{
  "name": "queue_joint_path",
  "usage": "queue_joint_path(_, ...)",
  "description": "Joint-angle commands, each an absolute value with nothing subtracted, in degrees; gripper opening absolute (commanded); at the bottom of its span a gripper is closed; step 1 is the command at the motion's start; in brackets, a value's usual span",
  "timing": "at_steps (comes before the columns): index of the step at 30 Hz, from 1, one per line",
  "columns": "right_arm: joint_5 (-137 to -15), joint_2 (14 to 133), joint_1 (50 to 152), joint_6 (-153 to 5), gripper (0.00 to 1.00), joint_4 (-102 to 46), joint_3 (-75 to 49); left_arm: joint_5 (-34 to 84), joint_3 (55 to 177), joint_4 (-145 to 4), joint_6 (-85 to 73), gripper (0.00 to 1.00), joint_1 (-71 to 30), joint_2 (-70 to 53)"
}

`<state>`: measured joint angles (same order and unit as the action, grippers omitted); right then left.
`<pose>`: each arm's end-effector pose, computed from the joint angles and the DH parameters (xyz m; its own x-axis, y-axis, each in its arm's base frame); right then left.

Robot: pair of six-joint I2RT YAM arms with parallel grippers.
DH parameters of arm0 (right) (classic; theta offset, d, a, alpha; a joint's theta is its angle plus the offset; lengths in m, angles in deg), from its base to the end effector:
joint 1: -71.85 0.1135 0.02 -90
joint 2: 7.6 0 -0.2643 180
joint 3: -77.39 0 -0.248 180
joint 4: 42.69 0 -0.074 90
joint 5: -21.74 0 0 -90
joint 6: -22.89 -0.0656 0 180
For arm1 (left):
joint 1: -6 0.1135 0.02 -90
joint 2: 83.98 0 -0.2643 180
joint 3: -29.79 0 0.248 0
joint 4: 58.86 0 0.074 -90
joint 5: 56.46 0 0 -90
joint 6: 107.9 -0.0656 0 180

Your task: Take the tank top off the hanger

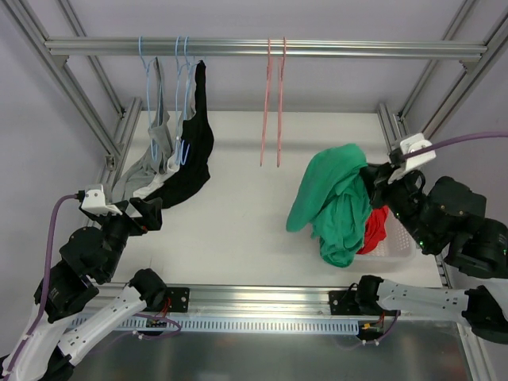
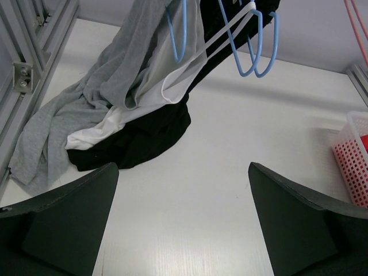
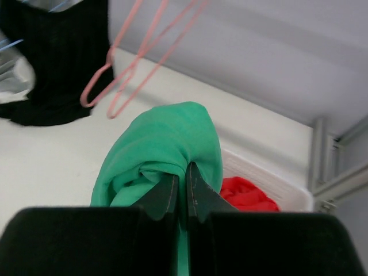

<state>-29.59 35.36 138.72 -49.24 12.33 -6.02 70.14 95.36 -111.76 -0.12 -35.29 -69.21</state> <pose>0.0765 0.0748 0.4903 0.1360 -0.2916 -0.9468 -0.4527 0.8318 -0.3212 0.0617 -0.0021 0.3684 -0.0513 -0.2812 -0.9583 0.0697 0.9562 -0.2844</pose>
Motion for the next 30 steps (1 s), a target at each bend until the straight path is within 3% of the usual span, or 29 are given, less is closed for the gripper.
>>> queue_joint_path(1, -13.77, 40.12, 136.99, -44.53, 0.00, 15.52, 3.66, 71.24, 94.94, -110.83, 1.00, 0.99, -35.57, -69.21)
queue_joint_path(6, -16.64, 46.00, 128.65, -39.70, 0.00, 15.52, 14.39, 70.80, 94.85, -110.83, 0.91, 0.99, -35.57, -69.21)
queue_joint_path(8, -21.30, 49.26, 120.14, -38.46, 0.00, 15.52, 18.35, 70.63, 94.94, -110.83, 0.82, 0.99, -35.57, -69.04)
queue_joint_path(16, -55.84, 55.33, 84.29, -47.33, 0.00, 15.70, 14.51, 69.66, 95.03, -110.83, 0.73, 0.99, -35.57, -68.77)
queue_joint_path(19, -62.71, 54.02, 79.52, -51.72, 0.00, 13.25, 3.98, 69.57, 94.94, -110.75, 0.73, 0.99, -35.57, -68.60)
queue_joint_path(25, -59.29, 47.42, 76.70, -60.59, 0.00, 0.07, -29.32, 69.05, 95.03, -110.75, 0.65, 0.99, -35.57, -68.42)
queue_joint_path(27, -60.52, 50.04, 74.59, -64.01, 0.00, -5.20, -39.41, 68.78, 95.03, -110.75, 0.73, 0.99, -35.57, -68.33)
queue_joint_path(30, -60.96, 57.66, 72.65, -66.84, 0.00, -10.31, -45.17, 68.34, 95.46, -110.75, 0.91, 0.99, -35.57, -67.98)
